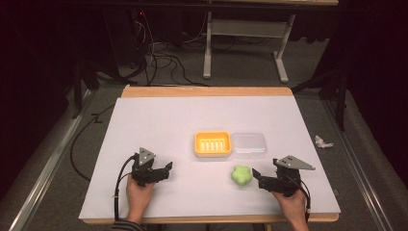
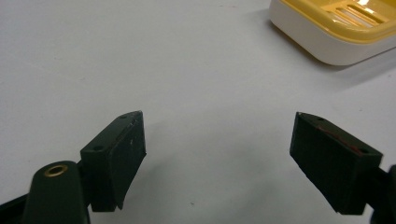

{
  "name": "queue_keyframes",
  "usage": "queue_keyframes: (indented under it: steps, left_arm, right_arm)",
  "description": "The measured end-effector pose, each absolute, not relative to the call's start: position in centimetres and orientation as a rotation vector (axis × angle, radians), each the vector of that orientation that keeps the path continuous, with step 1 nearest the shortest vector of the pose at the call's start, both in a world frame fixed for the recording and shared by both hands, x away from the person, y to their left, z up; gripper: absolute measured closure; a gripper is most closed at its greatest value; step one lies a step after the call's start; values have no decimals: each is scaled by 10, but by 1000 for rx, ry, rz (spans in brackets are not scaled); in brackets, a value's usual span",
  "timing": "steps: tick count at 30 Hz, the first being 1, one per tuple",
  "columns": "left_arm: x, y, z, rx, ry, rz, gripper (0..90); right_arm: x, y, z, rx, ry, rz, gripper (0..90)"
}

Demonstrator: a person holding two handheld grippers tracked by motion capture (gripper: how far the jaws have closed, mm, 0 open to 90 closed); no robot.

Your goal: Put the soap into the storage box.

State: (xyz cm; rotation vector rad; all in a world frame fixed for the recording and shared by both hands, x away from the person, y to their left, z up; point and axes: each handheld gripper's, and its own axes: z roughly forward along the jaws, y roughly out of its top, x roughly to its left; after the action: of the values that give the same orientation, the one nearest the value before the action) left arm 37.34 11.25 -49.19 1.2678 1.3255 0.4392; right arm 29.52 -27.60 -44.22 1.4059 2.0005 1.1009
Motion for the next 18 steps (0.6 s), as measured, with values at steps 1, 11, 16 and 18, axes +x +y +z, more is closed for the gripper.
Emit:
queue_keyframes:
  steps: [1, 11, 16, 18]
  left_arm:
    - [373, 112, -492, 1265, 1327, 437, 190]
    - [374, 113, -492, 1266, 1326, 439, 190]
    - [374, 112, -492, 1265, 1326, 439, 190]
    - [373, 112, -492, 1264, 1325, 439, 190]
  right_arm:
    - [294, -274, -442, 1397, 2016, 1105, 110]
    - [285, -254, -446, 1298, 2127, 1042, 109]
    - [283, -248, -448, 1270, 2162, 1033, 113]
    - [283, -245, -449, 1260, 2181, 1023, 119]
